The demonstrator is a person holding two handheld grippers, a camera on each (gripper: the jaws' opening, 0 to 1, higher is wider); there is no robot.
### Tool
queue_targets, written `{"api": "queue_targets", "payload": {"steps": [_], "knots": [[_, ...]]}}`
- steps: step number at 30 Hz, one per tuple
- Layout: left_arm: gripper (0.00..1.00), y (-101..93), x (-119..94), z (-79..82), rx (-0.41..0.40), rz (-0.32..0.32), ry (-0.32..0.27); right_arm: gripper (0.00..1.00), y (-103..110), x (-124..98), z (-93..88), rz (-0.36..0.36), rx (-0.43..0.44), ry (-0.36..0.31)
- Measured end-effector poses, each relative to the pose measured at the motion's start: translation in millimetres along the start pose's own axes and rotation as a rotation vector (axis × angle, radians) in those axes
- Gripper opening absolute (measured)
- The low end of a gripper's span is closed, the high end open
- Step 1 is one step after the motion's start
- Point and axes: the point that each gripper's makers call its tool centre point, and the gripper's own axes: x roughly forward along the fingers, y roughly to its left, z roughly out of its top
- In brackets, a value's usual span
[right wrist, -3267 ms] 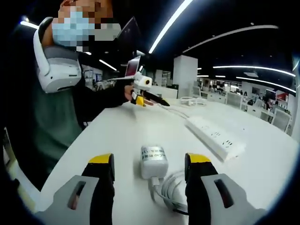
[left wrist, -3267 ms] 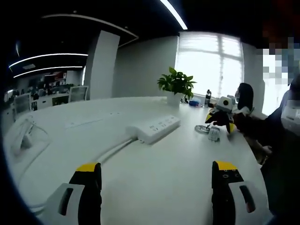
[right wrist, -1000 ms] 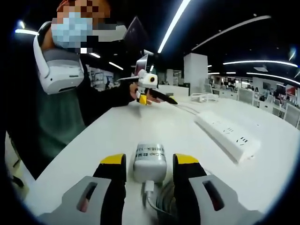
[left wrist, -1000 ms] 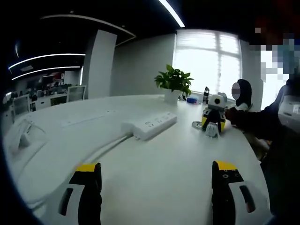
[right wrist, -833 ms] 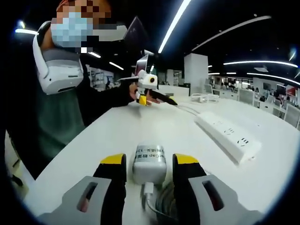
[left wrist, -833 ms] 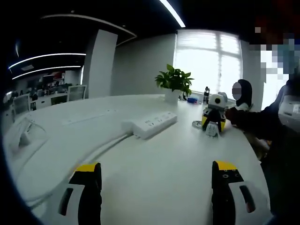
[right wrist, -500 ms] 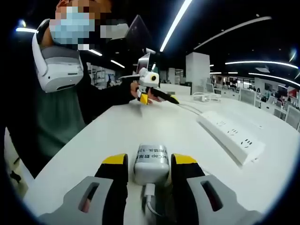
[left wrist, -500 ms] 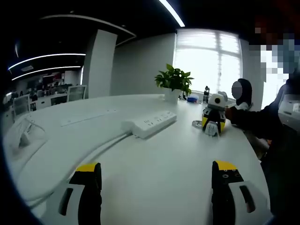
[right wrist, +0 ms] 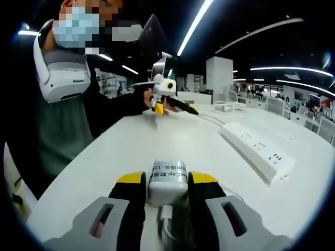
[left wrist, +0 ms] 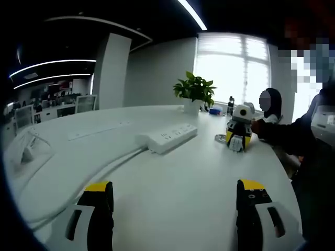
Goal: Straighten the power strip on the desk, plug the charger into it
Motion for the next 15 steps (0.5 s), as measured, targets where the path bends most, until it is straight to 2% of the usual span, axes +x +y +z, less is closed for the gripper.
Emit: {"api": "queue_targets", "payload": {"steps": [6,15], "knots": [[0.99,-1.6,0.3,-0.5,-0.002,-0.004,-0.003,0.32,-4.0,0.0,1.3,-0.035,0.022,-0.010],[0.99,-0.6,-1.3,-2.0,-0.004,0.001,-0.006,0.31,-7.4,1.6,-2.2,-0.072,0.010,0.015]]}}
